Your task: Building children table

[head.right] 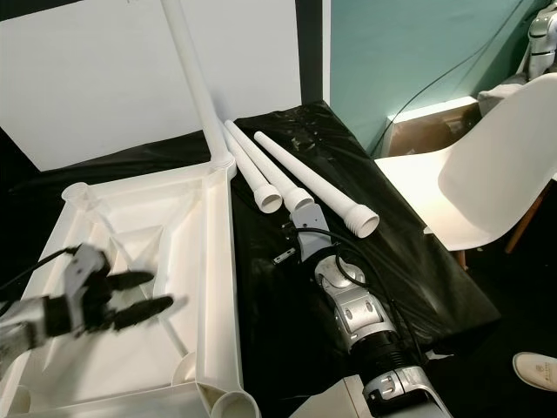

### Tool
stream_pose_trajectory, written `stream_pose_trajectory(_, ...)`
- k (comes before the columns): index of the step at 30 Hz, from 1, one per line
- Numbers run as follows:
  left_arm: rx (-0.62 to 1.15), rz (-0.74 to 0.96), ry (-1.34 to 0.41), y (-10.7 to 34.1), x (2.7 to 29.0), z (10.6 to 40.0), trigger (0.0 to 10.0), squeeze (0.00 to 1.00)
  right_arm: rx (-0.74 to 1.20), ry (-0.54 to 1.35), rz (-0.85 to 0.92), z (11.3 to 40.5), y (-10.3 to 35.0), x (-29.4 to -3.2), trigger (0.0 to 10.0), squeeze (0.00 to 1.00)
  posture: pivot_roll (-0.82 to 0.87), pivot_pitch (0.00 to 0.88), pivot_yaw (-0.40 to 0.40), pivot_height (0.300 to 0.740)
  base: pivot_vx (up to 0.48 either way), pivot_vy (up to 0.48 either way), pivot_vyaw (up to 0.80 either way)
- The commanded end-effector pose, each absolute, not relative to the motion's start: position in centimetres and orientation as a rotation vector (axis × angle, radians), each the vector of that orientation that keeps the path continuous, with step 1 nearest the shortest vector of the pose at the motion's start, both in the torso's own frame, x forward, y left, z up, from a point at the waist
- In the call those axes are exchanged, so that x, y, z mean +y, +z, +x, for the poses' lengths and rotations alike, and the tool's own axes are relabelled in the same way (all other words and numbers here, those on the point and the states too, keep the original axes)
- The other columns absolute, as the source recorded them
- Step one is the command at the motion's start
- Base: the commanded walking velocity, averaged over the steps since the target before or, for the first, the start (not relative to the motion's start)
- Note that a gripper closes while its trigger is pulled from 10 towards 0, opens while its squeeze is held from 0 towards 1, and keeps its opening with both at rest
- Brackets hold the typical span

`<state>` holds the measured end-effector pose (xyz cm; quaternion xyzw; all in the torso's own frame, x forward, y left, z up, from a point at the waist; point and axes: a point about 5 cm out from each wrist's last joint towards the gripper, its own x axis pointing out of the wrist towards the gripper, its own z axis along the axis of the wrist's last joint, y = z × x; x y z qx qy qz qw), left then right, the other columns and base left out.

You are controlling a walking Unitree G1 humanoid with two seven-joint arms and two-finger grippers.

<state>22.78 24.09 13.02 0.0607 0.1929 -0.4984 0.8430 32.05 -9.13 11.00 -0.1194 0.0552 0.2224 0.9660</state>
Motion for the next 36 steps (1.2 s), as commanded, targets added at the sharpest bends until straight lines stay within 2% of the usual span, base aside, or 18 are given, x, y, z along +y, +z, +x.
stream_pose_trajectory(1, 0.419, 0.143, -1.066, 13.2, 25.0, 22.6, 10.0, 0.0, 0.127, 0.465, -0.244, 31.9, 10.6, -8.7, 10.0, 0.0, -0.06, 0.0, 0.107, 0.74, 0.0, 0.0, 0.0)
stream_pose_trajectory(11, 0.58, 0.285, -1.018, 11.0, 26.5, 22.7, 10.0, 0.0, 0.117, 0.468, -0.246, 32.2, 11.0, -8.6, 10.0, 0.0, -0.07, 0.0, 0.107, 0.74, 0.0, 0.0, 0.0)
stream_pose_trajectory(16, 0.617, 0.416, -0.923, 9.5, 26.1, 24.3, 10.0, 0.0, 0.113, 0.461, -0.247, 32.2, 11.1, -8.8, 10.0, 0.0, -0.08, 0.0, 0.109, 0.74, 0.0, 0.0, 0.0)
stream_pose_trajectory(17, 0.623, 0.444, -0.872, 9.0, 25.9, 25.0, 4.4, 0.0, 0.111, 0.46, -0.247, 32.2, 11.1, -8.8, 10.0, 0.0, -0.09, 0.0, 0.109, 0.74, 0.0, 0.0, 0.0)
stream_pose_trajectory(20, 0.623, 0.465, -0.838, 8.7, 25.7, 25.6, 4.4, 0.0, 0.11, 0.46, -0.246, 32.1, 11.2, -8.8, 10.0, 0.0, -0.09, 0.0, 0.11, 0.74, 0.0, 0.0, 0.0)
stream_pose_trajectory(21, 0.613, 0.473, -0.805, 8.4, 25.3, 26.1, 0.0, 0.0, 0.11, 0.459, -0.244, 32.1, 11.2, -8.8, 10.0, 0.0, -0.09, 0.0, 0.112, 0.74, 0.0, 0.0, 0.0)
stream_pose_trajectory(26, 0.598, 0.471, -0.761, 8.1, 24.9, 26.8, 0.0, 0.0, 0.112, 0.456, -0.241, 31.9, 11.1, -8.8, 10.0, 0.0, -0.09, 0.0, 0.112, 0.74, 0.0, 0.0, 0.0)
stream_pose_trajectory(28, 0.583, 0.441, -0.662, 7.9, 24.7, 27.8, 0.0, 0.0, 0.119, 0.457, -0.237, 31.7, 10.9, -8.8, 10.0, 0.0, -0.09, 0.0, 0.114, 0.74, 0.0, 0.0, 0.0)
stream_pose_trajectory(30, 0.583, 0.441, -0.662, 7.9, 24.7, 27.8, 0.0, 0.0, 0.119, 0.457, -0.237, 31.7, 10.9, -8.8, 10.0, 0.0, -0.09, 0.0, 0.114, 0.74, 0.0, 0.0, 0.0)
stream_pose_trajectory(32, 0.597, 0.44, -0.558, 7.3, 24.8, 28.7, 0.0, 0.0, 0.125, 0.46, -0.233, 31.5, 10.7, -8.7, 10.0, 0.0, -0.09, 0.0, 0.115, 0.74, 0.0, 0.0, 0.0)
stream_pose_trajectory(36, 0.613, 0.446, -0.504, 6.9, 24.7, 29.2, 0.0, 0.0, 0.127, 0.461, -0.231, 31.4, 10.7, -8.6, 10.0, 0.0, -0.09, 0.0, 0.114, 0.74, 0.0, 0.0, 0.0)
